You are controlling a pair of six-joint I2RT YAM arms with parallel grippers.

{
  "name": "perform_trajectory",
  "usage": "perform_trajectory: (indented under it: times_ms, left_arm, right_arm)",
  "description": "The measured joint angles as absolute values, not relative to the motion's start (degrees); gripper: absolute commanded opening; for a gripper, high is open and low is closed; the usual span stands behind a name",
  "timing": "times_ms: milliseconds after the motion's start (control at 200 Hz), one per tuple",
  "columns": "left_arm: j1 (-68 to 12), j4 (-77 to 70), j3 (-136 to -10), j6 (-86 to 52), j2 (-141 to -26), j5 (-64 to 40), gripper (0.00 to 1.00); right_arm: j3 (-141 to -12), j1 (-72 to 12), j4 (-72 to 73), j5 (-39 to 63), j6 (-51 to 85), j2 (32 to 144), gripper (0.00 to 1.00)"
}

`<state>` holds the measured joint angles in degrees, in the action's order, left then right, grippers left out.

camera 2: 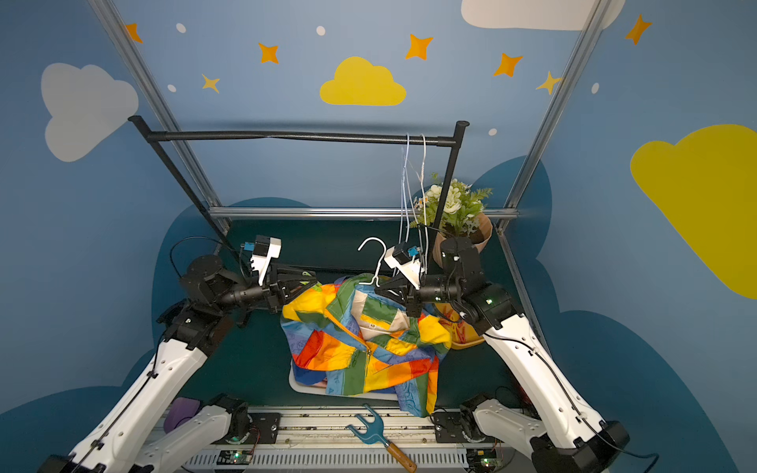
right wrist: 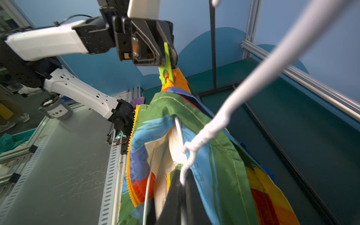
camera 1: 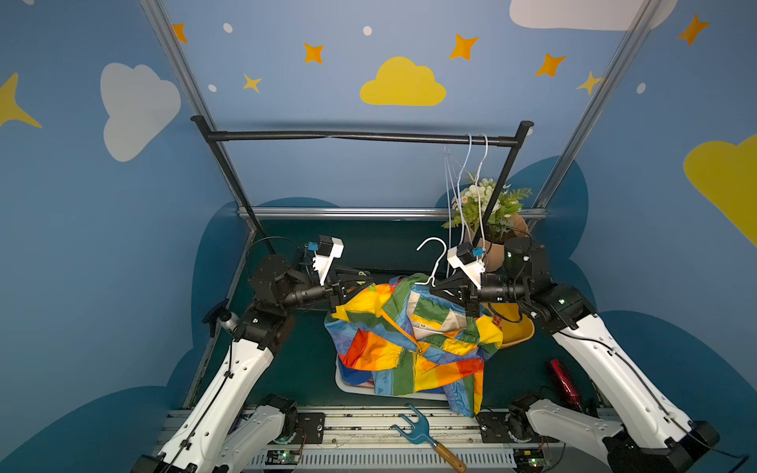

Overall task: Remove the clothespins securing jackets to the hanger
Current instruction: Remove the clothespin from the hanger, then place the clothespin in the storage box.

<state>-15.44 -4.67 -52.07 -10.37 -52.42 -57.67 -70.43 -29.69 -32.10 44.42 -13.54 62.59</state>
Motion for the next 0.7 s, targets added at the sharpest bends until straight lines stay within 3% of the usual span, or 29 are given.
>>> perform_trajectory:
  times_ms: [255,340,385,506,616,701]
  left_arm:
    - [-15.27,3.05,-63.0,-5.89,-50.5,-54.24,0.04]
    - [-18.87,3.84,-64.62,-4.99,-50.81,-53.41,0.04]
    - [-23.73,4.69,-64.64,-3.99,-50.81,-51.29,0.04]
    - [-46.19,4.95,-60.75,-0.27,-50.89,-37.39,0.04]
    - [-65.67,1.48,-56.99,2.94,-53.82,-20.05,0.04]
    - [-76.16,-5.45,-55.0,4.29,-59.46,-7.88,0.04]
  right_arm:
    - [-70.39,-30.15,-33.21,38.22,-13.96,65.91,0.0]
    - [-70.7,-30.68,-32.73,37.04,-12.8,66.02,0.0]
    - [-71.44,-31.18,-32.71,36.34,-12.08,66.46,0.0]
    - [-75.48,-33.39,-32.67,32.93,-10.57,69.08,0.0]
    - [-79.09,-34.63,-32.71,30.2,-9.1,71.53,0.0]
    - [-81.34,-34.65,-33.19,28.45,-8.16,73.1,0.0]
